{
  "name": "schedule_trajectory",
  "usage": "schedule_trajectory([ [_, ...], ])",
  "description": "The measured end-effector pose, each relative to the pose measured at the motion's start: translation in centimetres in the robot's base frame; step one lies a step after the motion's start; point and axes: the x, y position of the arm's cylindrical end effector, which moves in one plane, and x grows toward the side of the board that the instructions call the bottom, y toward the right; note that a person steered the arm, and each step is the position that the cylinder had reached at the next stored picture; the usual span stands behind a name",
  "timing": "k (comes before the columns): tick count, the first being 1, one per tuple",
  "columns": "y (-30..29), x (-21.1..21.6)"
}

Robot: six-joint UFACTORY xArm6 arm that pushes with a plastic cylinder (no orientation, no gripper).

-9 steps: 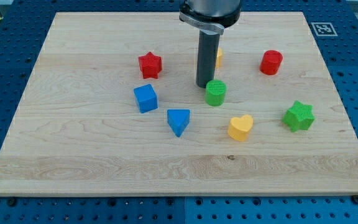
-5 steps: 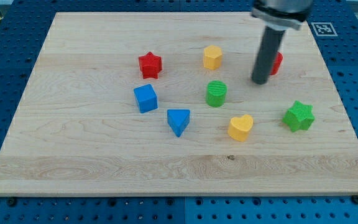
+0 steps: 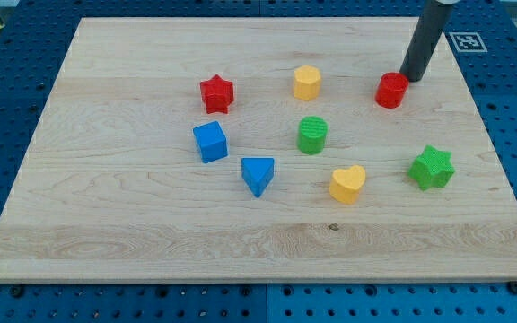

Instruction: Slide the red circle down a bit

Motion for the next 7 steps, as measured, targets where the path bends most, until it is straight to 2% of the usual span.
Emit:
schedule_trajectory([
  [2,-3.7,0.8],
  [3,-4.7,2.6],
  [5,-4.7,3.7],
  [7,-5.1,-2.2],
])
